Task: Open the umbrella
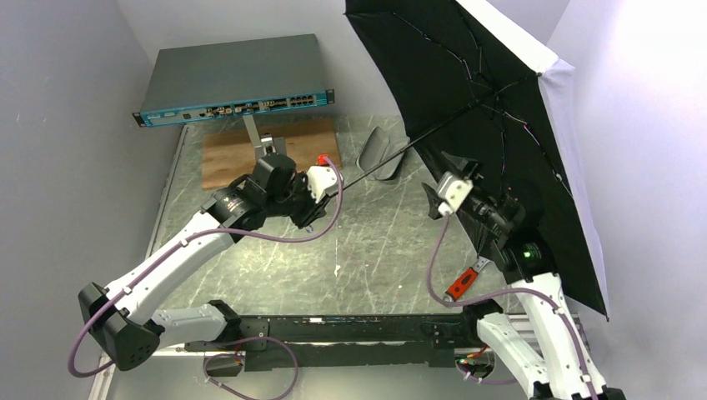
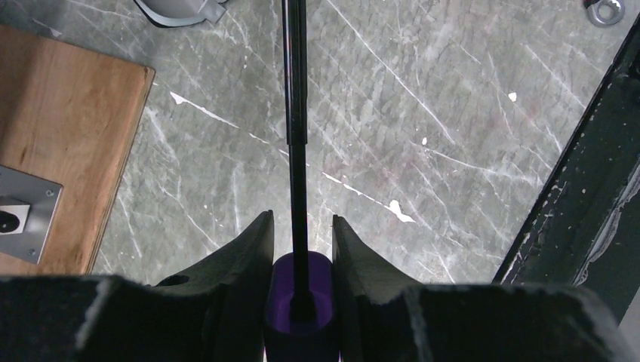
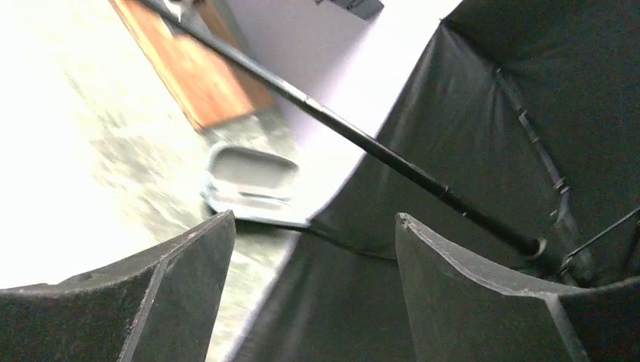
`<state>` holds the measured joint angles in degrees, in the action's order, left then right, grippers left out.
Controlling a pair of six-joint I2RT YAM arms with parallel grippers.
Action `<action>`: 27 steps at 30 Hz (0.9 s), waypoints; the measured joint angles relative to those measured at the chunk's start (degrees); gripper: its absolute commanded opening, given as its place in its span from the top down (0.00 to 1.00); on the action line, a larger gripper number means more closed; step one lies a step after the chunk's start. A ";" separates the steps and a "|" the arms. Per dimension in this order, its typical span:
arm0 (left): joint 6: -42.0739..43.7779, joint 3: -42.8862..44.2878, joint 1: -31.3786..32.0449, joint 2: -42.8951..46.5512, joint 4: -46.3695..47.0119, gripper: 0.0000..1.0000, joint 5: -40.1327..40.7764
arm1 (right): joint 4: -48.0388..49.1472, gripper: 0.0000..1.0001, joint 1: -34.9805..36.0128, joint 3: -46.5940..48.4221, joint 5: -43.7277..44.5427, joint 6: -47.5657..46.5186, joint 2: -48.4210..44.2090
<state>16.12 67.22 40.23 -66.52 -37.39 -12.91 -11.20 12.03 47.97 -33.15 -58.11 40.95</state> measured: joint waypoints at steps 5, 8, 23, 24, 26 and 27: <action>-0.92 0.02 -0.42 -0.09 0.74 1.00 -1.20 | -0.20 0.21 0.09 3.06 1.44 29.83 -0.13; -1.07 -0.02 -0.42 -0.07 1.29 1.00 -2.19 | 1.31 0.18 0.09 3.98 3.41 43.76 1.92; -2.27 -1.68 -0.48 0.07 3.93 1.00 -3.82 | 6.36 0.36 1.16 11.87 22.23 90.62 17.62; -2.32 -1.73 -0.46 0.07 4.09 1.00 -3.85 | 7.04 0.41 1.36 11.87 22.56 92.37 17.94; -2.34 -1.75 -0.48 0.04 4.26 1.00 -4.00 | 8.31 0.53 1.60 11.87 23.30 95.01 18.58; -2.34 -1.75 -0.48 0.02 4.44 1.00 -4.09 | 8.96 0.59 1.73 11.85 23.78 96.26 18.95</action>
<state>13.78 65.47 39.75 -66.50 -32.95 -16.99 -2.24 13.76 59.81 -9.37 38.15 59.90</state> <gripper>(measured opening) 0.348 0.557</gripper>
